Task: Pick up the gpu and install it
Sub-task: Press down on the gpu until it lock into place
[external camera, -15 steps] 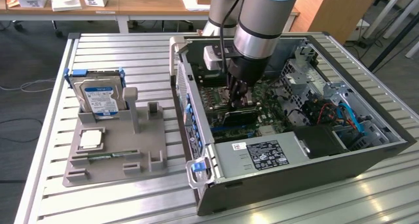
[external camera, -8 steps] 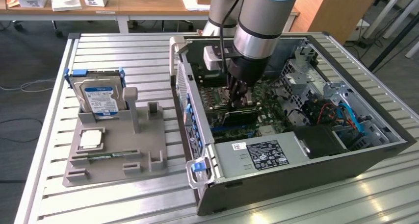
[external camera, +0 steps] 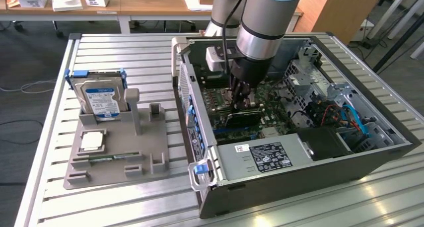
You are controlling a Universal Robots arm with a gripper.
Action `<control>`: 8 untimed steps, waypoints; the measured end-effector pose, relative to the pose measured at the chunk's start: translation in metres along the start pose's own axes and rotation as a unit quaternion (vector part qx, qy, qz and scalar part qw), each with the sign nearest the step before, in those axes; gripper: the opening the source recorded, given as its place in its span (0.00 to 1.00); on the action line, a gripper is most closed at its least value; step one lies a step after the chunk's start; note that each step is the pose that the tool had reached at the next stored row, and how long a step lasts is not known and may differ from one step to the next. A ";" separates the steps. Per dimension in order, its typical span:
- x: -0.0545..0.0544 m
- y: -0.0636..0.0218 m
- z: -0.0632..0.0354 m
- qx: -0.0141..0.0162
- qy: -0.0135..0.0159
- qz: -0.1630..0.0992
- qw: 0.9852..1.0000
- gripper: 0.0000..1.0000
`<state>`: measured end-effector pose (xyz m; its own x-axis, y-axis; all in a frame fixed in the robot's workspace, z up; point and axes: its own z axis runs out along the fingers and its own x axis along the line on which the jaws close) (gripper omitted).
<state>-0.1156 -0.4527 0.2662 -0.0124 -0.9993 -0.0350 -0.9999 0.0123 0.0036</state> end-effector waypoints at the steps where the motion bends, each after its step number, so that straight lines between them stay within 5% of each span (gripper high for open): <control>1: 0.000 0.0000 0.0003 0.000 0.000 0.000 1.000 0.11; 8: 0.000 0.0000 0.0010 0.000 0.000 0.000 1.000 0.11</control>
<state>-0.1156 -0.4527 0.2653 -0.0124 -0.9993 -0.0350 -0.9999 0.0123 0.0037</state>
